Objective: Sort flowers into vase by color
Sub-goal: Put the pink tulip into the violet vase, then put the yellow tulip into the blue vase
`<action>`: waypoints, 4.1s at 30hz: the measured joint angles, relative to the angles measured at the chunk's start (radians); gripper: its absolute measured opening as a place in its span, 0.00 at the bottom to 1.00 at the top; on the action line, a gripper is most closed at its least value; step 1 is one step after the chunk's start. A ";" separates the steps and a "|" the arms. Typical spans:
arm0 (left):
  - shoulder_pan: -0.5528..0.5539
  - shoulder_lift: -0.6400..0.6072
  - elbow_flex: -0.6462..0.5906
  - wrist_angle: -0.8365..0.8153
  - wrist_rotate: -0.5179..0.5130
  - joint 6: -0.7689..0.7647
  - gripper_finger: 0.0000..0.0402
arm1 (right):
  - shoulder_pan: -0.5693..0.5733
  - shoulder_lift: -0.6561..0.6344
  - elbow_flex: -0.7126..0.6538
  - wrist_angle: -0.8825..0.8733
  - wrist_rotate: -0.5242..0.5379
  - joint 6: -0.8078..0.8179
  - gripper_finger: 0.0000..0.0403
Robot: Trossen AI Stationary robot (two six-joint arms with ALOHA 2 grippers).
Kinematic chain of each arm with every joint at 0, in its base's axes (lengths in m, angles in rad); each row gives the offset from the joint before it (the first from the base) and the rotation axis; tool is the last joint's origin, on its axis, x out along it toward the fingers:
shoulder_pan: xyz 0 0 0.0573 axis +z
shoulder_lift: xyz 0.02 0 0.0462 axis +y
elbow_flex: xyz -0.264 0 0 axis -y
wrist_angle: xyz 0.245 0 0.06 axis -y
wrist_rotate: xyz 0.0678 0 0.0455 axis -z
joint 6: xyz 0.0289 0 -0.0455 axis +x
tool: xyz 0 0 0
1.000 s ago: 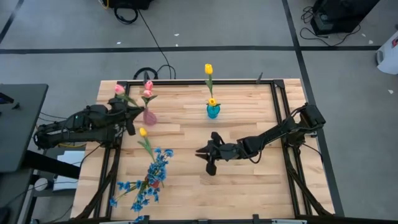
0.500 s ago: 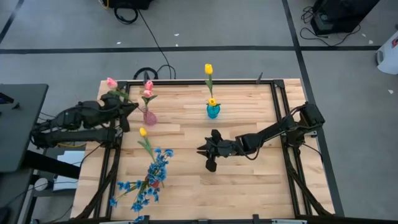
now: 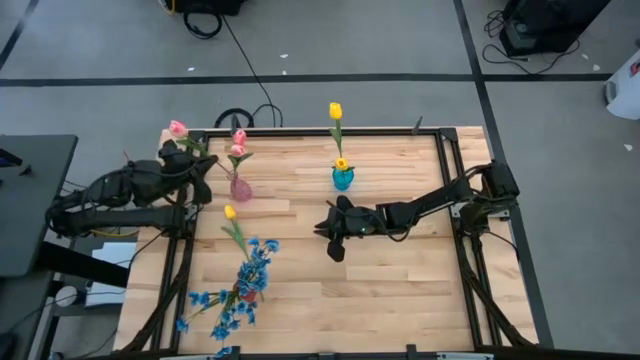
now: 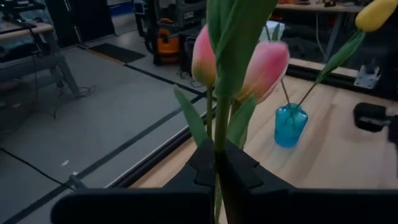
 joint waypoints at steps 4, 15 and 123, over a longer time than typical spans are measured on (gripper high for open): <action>0.001 0.001 -0.042 0.018 -0.021 0.012 0.03 | -0.003 0.000 0.000 0.003 -0.003 0.000 0.19; 0.001 0.000 -0.116 0.044 -0.023 -0.082 0.03 | 0.017 0.000 0.000 0.003 -0.005 0.003 0.19; 0.001 0.066 0.024 0.064 0.342 -0.064 0.46 | 0.312 0.874 1.185 -0.407 0.317 -0.137 0.52</action>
